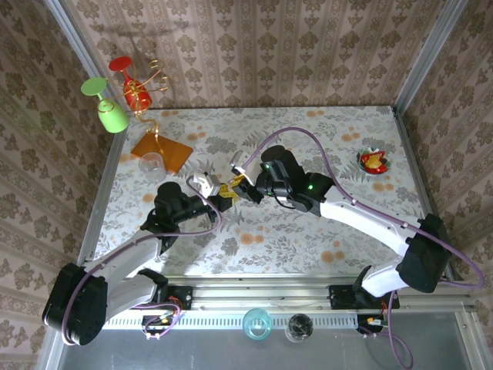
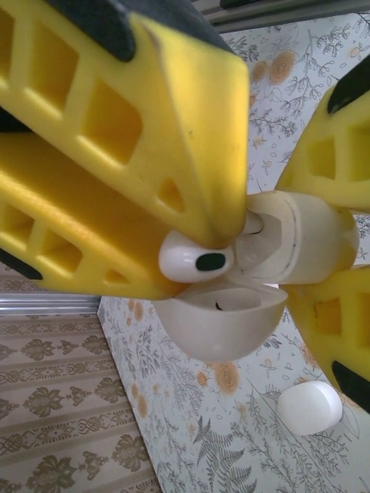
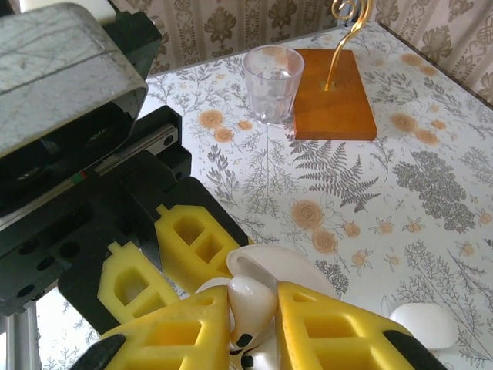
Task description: Insert the wireless bluetooth earbuds into the charging case
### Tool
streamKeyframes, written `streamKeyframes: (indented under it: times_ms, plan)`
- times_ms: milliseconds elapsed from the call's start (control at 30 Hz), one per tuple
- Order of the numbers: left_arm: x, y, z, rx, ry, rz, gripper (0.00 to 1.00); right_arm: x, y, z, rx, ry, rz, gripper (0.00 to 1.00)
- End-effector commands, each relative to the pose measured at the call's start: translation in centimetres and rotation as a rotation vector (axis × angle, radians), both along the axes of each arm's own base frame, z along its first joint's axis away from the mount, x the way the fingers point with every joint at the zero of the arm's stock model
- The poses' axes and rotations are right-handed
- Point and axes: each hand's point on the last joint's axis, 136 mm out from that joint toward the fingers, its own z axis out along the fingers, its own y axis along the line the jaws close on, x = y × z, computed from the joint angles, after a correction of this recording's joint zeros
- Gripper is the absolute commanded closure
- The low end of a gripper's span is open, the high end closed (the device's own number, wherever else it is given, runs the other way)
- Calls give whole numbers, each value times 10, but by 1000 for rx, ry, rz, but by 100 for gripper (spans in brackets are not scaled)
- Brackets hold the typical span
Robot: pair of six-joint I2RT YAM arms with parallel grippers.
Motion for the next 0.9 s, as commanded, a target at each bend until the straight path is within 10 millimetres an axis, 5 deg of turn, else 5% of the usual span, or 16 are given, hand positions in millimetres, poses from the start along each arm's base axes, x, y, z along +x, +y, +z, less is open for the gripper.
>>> streamKeyframes:
  times_ms: [0, 267, 467, 867]
  plan:
    - [-4, -4, 31, -52, -62, -28, 90, -11, 3, -25, -51, 61, 53, 74]
    - [-4, -2, 26, -41, -59, -22, 90, -11, -10, 22, 66, -12, -7, 52]
    - [-5, -3, 20, -18, -78, -31, 90, 1, -23, 52, 229, 60, -122, 48]
    - [-9, -13, 6, 93, -214, -57, 90, 28, -27, 15, 32, 284, -306, 46]
